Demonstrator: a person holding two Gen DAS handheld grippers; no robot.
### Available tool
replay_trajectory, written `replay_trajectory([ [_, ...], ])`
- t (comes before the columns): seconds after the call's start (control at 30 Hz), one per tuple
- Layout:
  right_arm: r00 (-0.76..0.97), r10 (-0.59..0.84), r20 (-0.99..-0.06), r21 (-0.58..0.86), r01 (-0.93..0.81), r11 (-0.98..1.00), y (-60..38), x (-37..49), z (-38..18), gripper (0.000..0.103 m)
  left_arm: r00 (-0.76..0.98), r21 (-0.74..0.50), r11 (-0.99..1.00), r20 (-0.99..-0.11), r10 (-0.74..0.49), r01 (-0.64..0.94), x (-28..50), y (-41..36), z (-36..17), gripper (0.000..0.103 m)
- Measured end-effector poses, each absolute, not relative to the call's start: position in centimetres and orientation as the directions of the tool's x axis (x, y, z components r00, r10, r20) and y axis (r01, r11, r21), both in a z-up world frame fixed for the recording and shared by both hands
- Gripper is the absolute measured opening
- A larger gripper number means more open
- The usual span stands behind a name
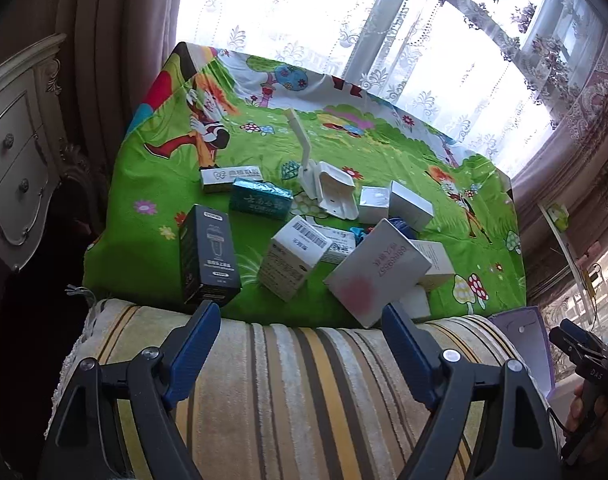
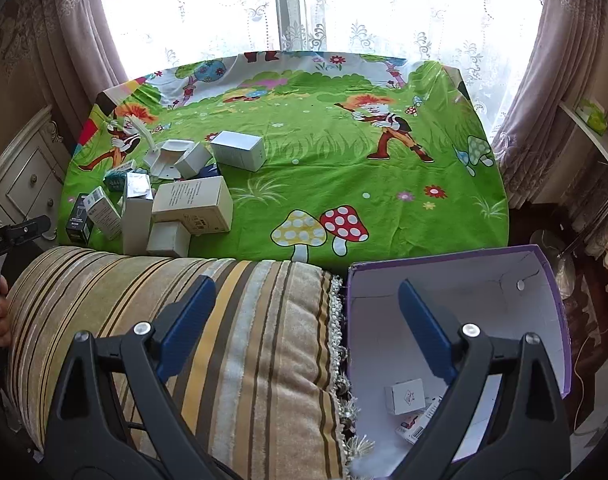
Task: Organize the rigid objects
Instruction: 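Move both open tools back over the bed toward the remaining boxes, then grasp a white barcode box with left tool while right tool grasps a white box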
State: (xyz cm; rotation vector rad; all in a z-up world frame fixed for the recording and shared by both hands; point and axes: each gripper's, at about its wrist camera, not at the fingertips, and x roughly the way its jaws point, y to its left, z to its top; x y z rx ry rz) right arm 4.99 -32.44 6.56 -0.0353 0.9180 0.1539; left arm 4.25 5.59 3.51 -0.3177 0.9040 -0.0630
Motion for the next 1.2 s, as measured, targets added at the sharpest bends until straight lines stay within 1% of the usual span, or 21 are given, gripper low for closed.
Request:
replay_trajectory([
  [0.17, 0.588, 0.151, -0.794, 0.035, -0.204, 0.978, -30.5, 6.1, 7.1, 0.094, 0.614, -0.28, 0.957, -0.77, -0.174, -0.08, 5.1, 6.1, 3.3, 0.084],
  [0.57, 0.551, 0.235, -0.801, 0.039, -0.344, 0.938, -24.4, 8.8, 7.6, 0.094, 0.543, -0.159, 0.985, -0.822, -0.171, 0.069, 10.3, 3.9, 2.2, 0.084],
  [0.83, 0.454, 0.319, -0.832, 0.099, -0.444, 0.891, -19.7, 11.3, 5.7, 0.094, 0.506, -0.113, 0.986, -0.847, -0.161, 0.125, 12.7, 2.8, 0.8, 0.084],
  [1.07, 0.334, 0.405, -0.851, 0.186, -0.53, 0.827, -16.1, 14.0, 3.6, 0.094, 0.496, -0.093, 0.984, -0.854, -0.159, 0.155, 13.5, 2.5, 0.2, 0.084],
  [1.2, 0.298, 0.403, -0.865, 0.19, -0.549, 0.814, -14.8, 15.5, 2.2, 0.094, 0.487, -0.098, 0.982, -0.858, -0.164, 0.16, 13.8, 2.6, -0.2, 0.084],
])
